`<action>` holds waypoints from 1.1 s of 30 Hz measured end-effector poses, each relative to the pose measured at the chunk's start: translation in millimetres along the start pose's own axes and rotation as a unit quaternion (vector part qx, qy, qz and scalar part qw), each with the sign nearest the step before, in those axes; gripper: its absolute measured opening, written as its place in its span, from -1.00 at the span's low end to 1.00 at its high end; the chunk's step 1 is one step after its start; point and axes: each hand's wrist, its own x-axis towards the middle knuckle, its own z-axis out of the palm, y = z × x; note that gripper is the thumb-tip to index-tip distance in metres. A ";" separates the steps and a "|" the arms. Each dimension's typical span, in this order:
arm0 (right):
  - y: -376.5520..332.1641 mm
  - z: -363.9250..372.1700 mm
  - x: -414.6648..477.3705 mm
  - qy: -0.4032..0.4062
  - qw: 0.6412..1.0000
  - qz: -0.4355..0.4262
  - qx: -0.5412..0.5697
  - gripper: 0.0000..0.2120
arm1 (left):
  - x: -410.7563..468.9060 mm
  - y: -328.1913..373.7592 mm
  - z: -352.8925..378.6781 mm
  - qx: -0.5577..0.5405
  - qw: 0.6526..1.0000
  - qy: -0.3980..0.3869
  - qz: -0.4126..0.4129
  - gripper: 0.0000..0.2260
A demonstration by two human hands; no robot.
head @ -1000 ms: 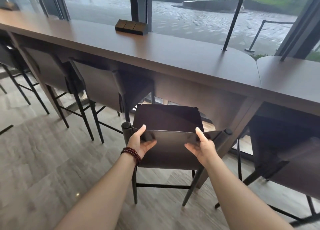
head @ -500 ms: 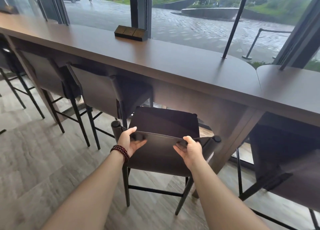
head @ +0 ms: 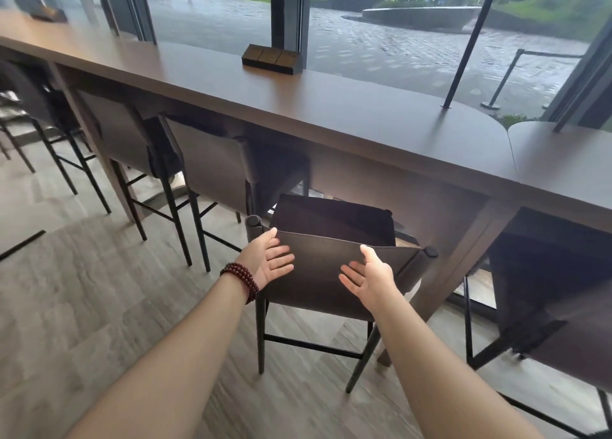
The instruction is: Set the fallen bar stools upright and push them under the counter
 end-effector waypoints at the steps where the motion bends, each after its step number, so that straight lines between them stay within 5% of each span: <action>1: 4.8 7.4 -10.3 -0.018 1.000 0.001 -0.010 -0.65 | -11.7 2.8 -5.6 -0.003 1.000 -0.011 0.010 -0.52; 7: 41.2 73.5 -86.9 -0.165 0.985 0.000 -0.051 -0.70 | -90.2 22.6 -66.6 -0.061 0.994 -0.037 0.085 -0.67; 14: 122.6 180.6 -185.2 -0.345 0.932 -0.015 -0.112 -0.72 | -198.0 53.0 -205.8 -0.094 0.982 0.020 0.161 -0.70; 33: 362.3 478.5 -326.9 -0.492 0.842 0.059 -0.213 -0.73 | -396.3 137.7 -570.8 -0.155 0.913 0.229 0.300 -0.75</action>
